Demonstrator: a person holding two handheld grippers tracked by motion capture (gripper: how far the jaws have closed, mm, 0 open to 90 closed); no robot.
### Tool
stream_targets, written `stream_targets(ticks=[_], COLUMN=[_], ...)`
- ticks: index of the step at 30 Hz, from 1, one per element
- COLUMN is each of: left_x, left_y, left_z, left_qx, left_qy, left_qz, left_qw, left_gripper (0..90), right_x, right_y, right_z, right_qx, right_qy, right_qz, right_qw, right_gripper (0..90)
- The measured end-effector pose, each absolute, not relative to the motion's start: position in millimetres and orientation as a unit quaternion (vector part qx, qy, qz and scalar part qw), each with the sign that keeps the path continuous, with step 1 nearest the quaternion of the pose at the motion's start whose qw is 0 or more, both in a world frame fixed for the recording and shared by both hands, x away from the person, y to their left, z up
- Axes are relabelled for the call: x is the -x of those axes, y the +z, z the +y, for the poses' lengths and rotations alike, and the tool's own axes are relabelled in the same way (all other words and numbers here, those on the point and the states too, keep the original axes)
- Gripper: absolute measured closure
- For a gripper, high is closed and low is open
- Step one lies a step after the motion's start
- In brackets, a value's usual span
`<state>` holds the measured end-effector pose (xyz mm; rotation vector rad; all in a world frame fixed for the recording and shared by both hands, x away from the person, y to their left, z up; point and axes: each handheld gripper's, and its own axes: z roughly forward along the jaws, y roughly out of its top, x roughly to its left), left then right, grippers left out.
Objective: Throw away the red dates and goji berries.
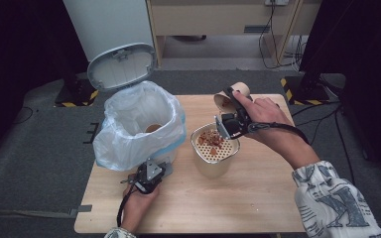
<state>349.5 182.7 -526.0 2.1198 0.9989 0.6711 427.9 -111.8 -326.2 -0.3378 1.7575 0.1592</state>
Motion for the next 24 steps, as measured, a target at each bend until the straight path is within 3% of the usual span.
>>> stream_targets(ticks=[24], left_x=[-349.4], left_y=[-525.9], left_z=[182.9], left_qx=[-0.817], left_qy=[0.258], left_qz=[0.385], left_qw=[0.344], left_gripper=[86.0], right_x=[-437.5], right_y=[-335.2], right_z=[-112.6], right_qx=[0.052], right_qy=[0.197], right_qz=[0.813], right_qw=[0.546], right_gripper=[37.9])
